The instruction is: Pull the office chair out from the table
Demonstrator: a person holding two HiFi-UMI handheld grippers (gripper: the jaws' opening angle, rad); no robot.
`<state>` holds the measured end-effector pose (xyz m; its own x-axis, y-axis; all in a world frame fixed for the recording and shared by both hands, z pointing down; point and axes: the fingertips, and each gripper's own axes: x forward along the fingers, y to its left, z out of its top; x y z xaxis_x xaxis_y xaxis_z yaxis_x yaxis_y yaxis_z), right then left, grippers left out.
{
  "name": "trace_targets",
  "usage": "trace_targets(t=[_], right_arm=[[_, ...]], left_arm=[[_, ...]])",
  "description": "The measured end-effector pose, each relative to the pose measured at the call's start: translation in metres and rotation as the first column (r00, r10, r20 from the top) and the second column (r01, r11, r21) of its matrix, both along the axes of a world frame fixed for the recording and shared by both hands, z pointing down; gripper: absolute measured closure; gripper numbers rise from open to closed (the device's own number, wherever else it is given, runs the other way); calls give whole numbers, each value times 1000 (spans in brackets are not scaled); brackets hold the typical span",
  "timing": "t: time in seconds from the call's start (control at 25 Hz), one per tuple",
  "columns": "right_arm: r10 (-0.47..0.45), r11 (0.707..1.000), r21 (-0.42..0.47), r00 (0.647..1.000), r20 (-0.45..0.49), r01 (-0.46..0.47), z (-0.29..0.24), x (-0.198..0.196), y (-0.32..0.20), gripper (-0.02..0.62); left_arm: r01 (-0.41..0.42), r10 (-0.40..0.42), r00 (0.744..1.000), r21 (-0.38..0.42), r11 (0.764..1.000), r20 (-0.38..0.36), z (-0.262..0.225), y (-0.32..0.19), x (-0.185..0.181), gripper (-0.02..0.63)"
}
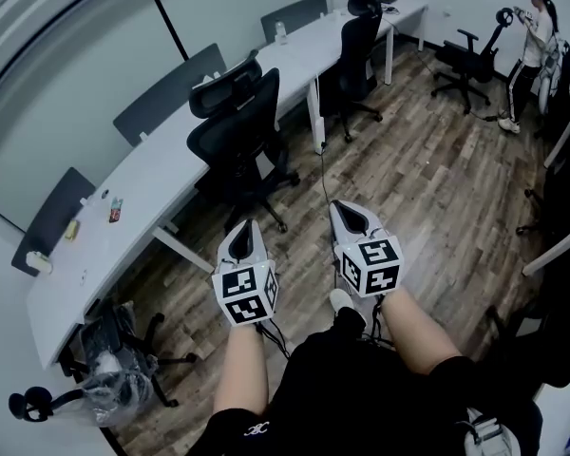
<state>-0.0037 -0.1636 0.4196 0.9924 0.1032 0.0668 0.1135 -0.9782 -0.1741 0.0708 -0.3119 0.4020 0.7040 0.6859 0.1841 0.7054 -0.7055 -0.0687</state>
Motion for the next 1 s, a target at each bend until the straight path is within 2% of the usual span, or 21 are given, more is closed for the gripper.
trace_targets(t=[0.2,0.48,1.0], right_arm=[[-16,1000,-9,1000,14,16,3,31,28,586],[-42,997,-64,999,29,44,-3,86,66,587],[-57,995,-83,997,55,62,-9,193,141,586]], left_arm=[[2,-2,1000,0,1000,-2,1,31,28,595],[15,-15,1000,-26,1000,10,3,72,84,595],[32,-32,999,-23,999,17,-2,144,191,595]])
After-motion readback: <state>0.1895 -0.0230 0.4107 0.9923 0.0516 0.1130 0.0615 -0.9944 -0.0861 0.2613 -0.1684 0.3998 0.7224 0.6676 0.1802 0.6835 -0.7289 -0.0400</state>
